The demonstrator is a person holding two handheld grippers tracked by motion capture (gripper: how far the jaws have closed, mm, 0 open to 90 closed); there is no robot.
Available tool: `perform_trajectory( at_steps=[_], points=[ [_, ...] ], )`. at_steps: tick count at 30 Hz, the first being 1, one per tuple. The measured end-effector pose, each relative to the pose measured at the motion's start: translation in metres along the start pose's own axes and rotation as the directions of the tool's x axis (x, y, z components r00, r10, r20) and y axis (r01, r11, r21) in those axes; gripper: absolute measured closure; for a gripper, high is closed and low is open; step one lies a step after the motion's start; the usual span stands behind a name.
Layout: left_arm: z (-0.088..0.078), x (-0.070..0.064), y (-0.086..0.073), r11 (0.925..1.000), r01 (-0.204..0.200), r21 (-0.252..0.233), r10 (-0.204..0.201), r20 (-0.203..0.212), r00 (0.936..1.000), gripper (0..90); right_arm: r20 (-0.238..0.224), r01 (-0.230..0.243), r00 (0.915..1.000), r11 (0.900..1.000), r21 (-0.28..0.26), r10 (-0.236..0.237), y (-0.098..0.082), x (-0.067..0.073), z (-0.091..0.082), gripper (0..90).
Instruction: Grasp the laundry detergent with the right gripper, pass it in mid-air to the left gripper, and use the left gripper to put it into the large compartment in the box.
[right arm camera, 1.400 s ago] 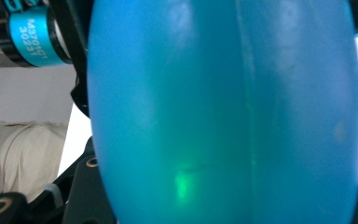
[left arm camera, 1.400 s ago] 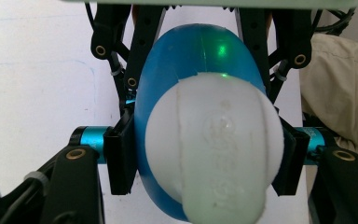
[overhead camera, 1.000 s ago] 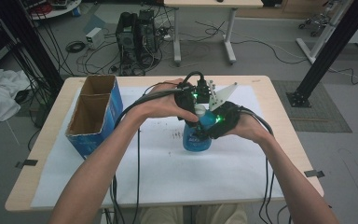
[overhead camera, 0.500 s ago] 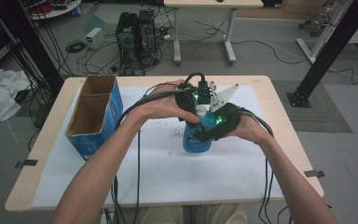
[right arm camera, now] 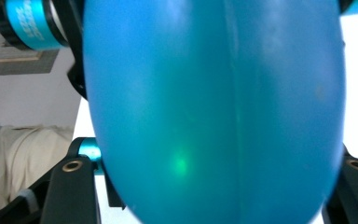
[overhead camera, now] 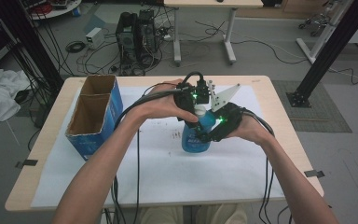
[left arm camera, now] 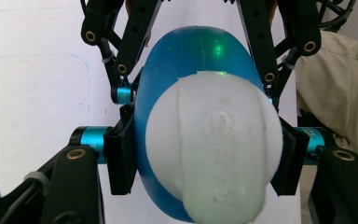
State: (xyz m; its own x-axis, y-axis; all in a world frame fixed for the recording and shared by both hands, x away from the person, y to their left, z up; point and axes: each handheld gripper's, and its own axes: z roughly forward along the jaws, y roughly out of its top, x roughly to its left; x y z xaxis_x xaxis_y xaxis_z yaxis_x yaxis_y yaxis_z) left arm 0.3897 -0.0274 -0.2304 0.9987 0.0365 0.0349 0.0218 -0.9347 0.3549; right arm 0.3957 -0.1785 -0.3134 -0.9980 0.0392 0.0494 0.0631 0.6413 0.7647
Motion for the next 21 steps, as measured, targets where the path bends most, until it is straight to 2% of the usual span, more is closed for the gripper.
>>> perform_trajectory(
  at_steps=[2, 4, 5, 8, 10, 11, 12, 14, 15, 17, 19, 21],
  points=[
    [0.002, -0.002, 0.001, 1.0, 0.001, -0.007, -0.001, 0.014, 0.9999, 38.0, -0.008, 0.009, 0.9999, 1.0, 0.001, -0.009, 0.003, -0.001, 0.002, 30.2],
    [-0.003, -0.002, -0.003, 1.0, 0.002, -0.009, -0.002, 0.011, 0.9999, 38.1, 0.007, -0.007, 1.0, 1.0, 0.007, 0.007, 0.0, 0.001, -0.001, 28.5],
    [-0.002, -0.002, -0.002, 0.9999, 0.006, -0.01, -0.006, 0.012, 0.9999, 38.0, 0.003, -0.002, 1.0, 1.0, 0.004, 0.002, 0.0, 0.0, 0.0, 24.9],
    [-0.003, -0.002, -0.003, 1.0, 0.005, -0.008, -0.005, 0.013, 0.9999, 38.1, 0.007, -0.007, 1.0, 1.0, 0.008, 0.007, 0.0, 0.001, -0.001, 23.4],
    [-0.004, -0.003, -0.004, 0.9999, 0.006, -0.011, -0.006, 0.01, 0.9999, 38.1, -0.005, 0.008, 1.0, 1.0, 0.002, -0.008, 0.004, -0.001, 0.003, 23.3],
    [-0.007, -0.003, -0.004, 1.0, 0.006, -0.006, -0.006, 0.01, 0.9999, 38.1, 0.016, -0.001, 0.9999, 0.999, 0.038, 0.0, 0.0, 0.004, -0.001, 23.1],
    [-0.01, -0.005, -0.006, 0.9999, 0.011, 0.0, -0.011, 0.01, 0.9999, 38.0, 0.012, -0.002, 0.9999, 1.0, 0.026, 0.002, 0.0, 0.003, -0.001, 22.9],
    [-0.007, -0.004, -0.005, 1.0, 0.009, -0.002, -0.009, 0.012, 0.9999, 38.0, 0.026, -0.006, 0.9997, 0.999, 0.044, 0.005, -0.002, 0.004, -0.002, 22.9],
    [-0.01, -0.005, -0.006, 0.9999, 0.014, -0.005, -0.014, 0.011, 0.9998, 38.1, 0.015, -0.001, 0.9999, 0.999, 0.037, 0.0, 0.0, 0.004, -0.001, 22.7],
    [-0.012, -0.004, -0.01, 0.9997, 0.023, 0.009, -0.023, 0.004, 0.9997, 38.1, 0.037, -0.013, 0.9992, 0.999, 0.042, 0.012, -0.005, 0.004, -0.006, 22.2],
    [-0.01, -0.004, -0.006, 0.9999, 0.013, -0.004, -0.013, 0.012, 0.9998, 38.0, 0.044, -0.017, 0.9989, 0.999, 0.038, 0.015, -0.006, 0.004, -0.01, 22.2],
    [-0.012, -0.004, -0.009, 0.9998, 0.02, 0.009, -0.02, 0.004, 0.9998, 38.0, 0.046, -0.02, 0.9988, 0.999, 0.039, 0.018, -0.006, 0.004, -0.012, 22.1]
  ],
)
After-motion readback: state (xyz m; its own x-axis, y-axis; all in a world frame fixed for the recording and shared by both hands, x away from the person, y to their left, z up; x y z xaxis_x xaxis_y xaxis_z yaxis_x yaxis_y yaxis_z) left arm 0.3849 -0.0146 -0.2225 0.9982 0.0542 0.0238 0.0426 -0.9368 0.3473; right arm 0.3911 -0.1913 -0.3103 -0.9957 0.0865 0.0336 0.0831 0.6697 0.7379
